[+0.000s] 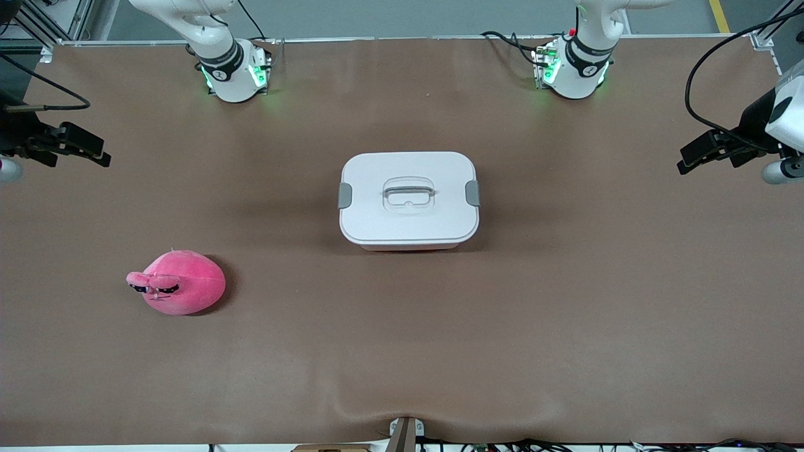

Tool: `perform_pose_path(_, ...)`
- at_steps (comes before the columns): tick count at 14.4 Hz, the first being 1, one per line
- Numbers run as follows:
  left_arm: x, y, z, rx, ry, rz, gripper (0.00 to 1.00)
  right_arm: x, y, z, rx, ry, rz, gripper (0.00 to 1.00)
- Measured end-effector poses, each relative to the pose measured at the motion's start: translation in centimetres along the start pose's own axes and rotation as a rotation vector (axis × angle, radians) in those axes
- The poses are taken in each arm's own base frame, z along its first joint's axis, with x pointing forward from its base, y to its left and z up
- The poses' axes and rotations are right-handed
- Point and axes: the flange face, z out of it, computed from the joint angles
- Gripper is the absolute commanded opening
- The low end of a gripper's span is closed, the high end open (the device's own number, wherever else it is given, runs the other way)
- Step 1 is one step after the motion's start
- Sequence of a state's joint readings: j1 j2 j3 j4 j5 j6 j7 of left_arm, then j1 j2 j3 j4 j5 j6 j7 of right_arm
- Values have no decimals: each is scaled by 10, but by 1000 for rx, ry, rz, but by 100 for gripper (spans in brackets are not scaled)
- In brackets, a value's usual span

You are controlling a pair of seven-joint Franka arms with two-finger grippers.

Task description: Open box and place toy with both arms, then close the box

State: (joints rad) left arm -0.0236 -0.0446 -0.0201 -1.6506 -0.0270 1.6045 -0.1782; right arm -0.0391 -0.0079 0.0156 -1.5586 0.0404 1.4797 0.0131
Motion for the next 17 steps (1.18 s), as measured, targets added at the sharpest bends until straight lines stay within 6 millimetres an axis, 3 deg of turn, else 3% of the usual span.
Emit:
perform_pose_path(10, 4, -1, -6, -2, 13, -3, 100, 0, 0, 0, 0, -1, 2, 100)
perform_pose_path(17, 40, -22, 13, 31, -1, -43, 100, 1, 0, 3, 0, -5, 3, 100)
